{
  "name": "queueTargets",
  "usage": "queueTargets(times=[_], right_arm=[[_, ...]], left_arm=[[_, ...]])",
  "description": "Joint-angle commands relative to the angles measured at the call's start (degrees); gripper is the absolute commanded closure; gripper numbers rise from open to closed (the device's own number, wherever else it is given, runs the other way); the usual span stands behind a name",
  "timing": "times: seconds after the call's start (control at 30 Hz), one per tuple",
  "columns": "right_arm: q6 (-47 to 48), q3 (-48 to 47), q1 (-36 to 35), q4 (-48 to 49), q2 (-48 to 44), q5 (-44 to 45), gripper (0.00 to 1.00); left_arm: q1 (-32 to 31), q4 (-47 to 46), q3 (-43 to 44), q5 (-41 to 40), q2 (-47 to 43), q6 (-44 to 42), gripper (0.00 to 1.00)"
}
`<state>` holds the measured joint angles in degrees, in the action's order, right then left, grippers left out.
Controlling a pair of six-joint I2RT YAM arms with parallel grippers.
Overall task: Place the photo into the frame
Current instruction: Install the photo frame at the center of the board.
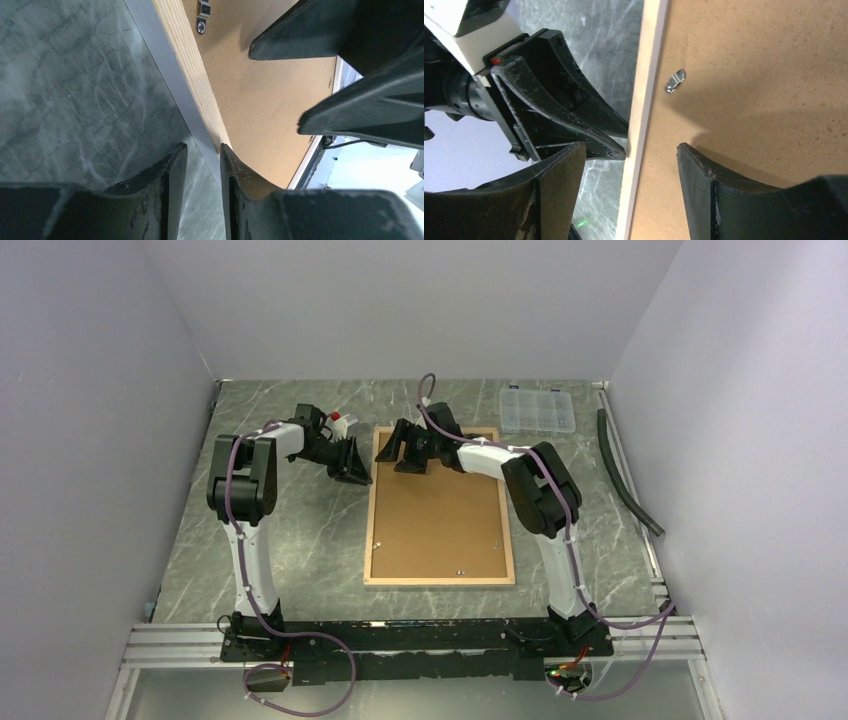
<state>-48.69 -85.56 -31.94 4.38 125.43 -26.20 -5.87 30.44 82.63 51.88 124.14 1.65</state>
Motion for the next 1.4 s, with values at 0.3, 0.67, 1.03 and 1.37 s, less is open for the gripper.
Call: queueTargets(times=[0.3,0.67,1.03,1.37], right_arm=[[-2.9,-3.2,0.4,3.2,3.8,1.9,0.32],[-4.3,-5.5,0.3,4.0,6.2,4.7,0.34],[-6.1,-7.6,0.2,5.5,8.6,3.5,0.36],[-9.2,-7.3,0.3,8.3,9.6,3.3,0.39]], left_arm=[[-0.4,-1.9,0.1,1.0,0.4,0.3,0.73],[-0.4,-2.1,-0.9,1.1,0.4,-0.1,0.78],[-0.4,-2.1,-1.7,1.1,0.0,-0.9,0.80],[-0.5,-2.1,-1.7,1.3,0.1,-0.9,0.82]])
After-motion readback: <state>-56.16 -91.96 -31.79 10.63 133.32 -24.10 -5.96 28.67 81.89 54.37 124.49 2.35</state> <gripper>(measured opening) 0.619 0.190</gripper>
